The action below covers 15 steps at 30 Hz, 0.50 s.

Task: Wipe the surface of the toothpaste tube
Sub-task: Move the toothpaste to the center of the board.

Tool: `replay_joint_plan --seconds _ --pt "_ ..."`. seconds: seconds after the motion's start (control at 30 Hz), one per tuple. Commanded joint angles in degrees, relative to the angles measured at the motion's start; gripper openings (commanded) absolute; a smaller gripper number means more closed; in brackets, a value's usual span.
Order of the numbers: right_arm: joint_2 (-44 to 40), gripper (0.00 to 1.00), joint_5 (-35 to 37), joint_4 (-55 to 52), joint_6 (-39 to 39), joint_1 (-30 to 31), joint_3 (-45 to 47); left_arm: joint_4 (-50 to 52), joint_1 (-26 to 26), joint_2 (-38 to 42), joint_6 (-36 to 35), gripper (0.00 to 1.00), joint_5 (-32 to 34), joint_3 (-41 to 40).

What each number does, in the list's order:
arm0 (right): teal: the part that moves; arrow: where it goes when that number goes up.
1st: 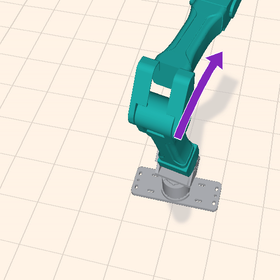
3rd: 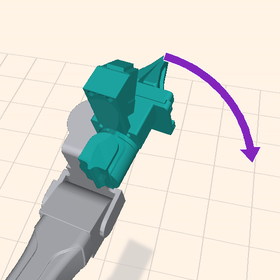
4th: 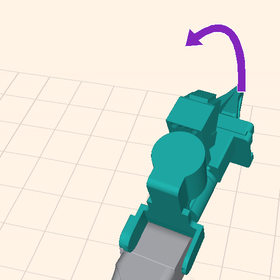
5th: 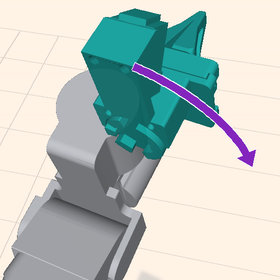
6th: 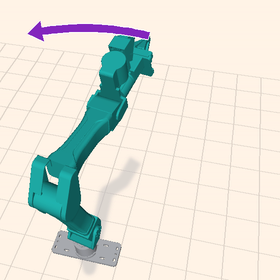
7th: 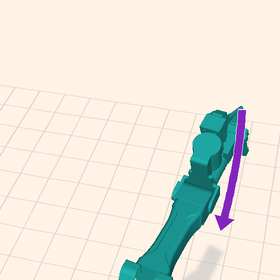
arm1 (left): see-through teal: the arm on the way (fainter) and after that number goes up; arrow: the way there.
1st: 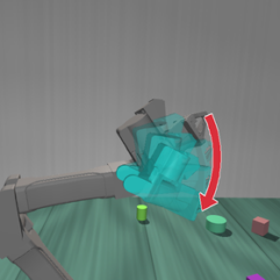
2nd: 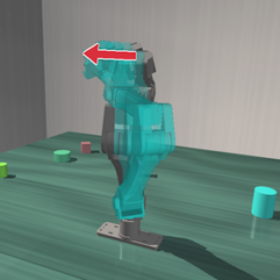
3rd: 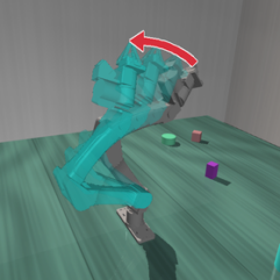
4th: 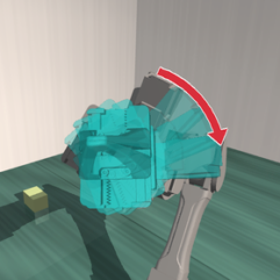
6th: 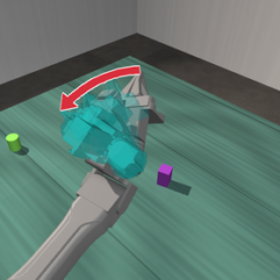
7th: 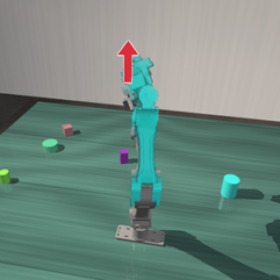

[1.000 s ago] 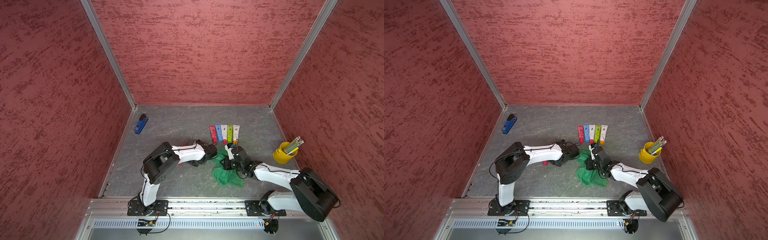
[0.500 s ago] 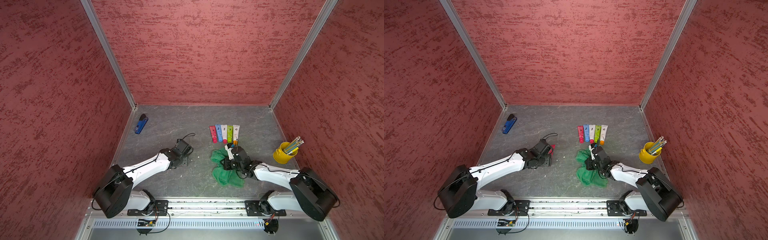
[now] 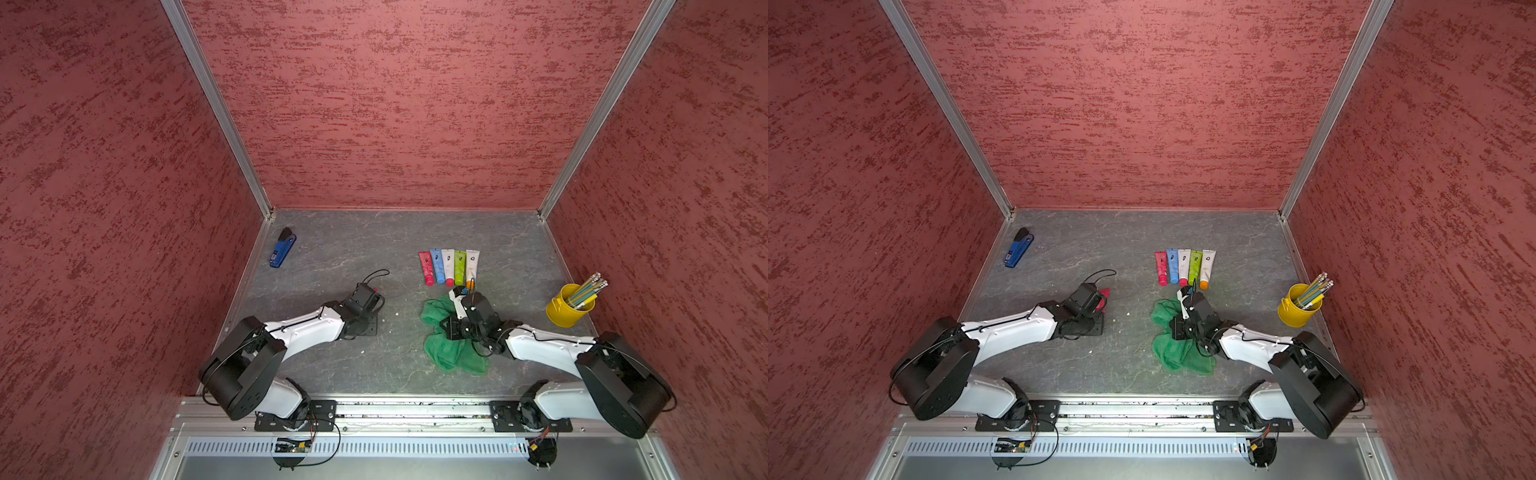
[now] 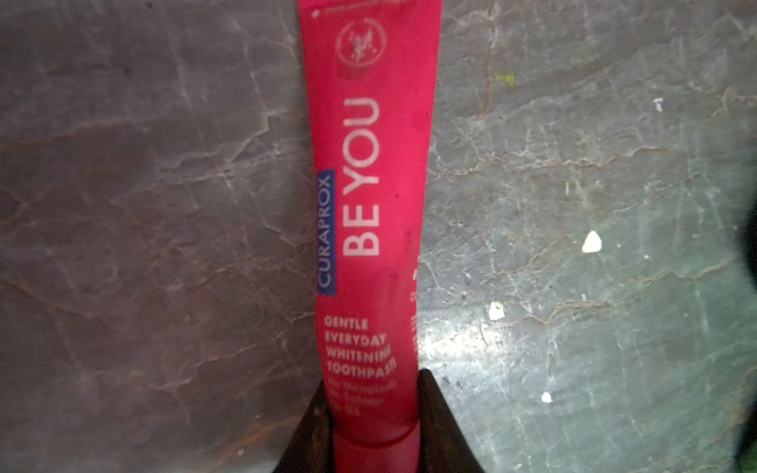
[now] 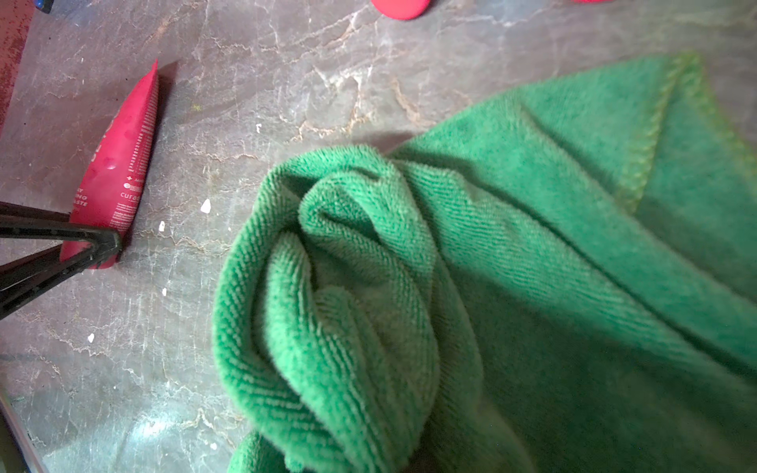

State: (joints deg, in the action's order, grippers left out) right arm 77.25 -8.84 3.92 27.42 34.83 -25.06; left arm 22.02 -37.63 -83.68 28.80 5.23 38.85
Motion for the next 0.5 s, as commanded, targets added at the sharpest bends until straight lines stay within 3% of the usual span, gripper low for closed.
replay_joint_plan --seconds 0.0,0.17,0.33,0.47 --pt "-1.82 0.0 0.61 -2.9 -1.33 0.41 -3.27 -0.03 -0.88 -1.49 -2.63 0.22 -0.75 1.26" --pt "-5.83 0.0 2.6 -7.24 -3.95 0.42 -8.86 -2.47 -8.01 -1.6 -7.65 0.18 -3.11 1.98" --pt "-5.17 0.0 0.25 -8.27 -6.85 0.41 -14.33 -4.06 -16.18 -3.04 -10.78 0.18 -3.72 2.71" --pt "0.4 0.0 -3.35 -5.13 -7.25 0.4 -15.77 -5.83 -21.08 -3.17 -11.39 0.31 -2.26 2.74"
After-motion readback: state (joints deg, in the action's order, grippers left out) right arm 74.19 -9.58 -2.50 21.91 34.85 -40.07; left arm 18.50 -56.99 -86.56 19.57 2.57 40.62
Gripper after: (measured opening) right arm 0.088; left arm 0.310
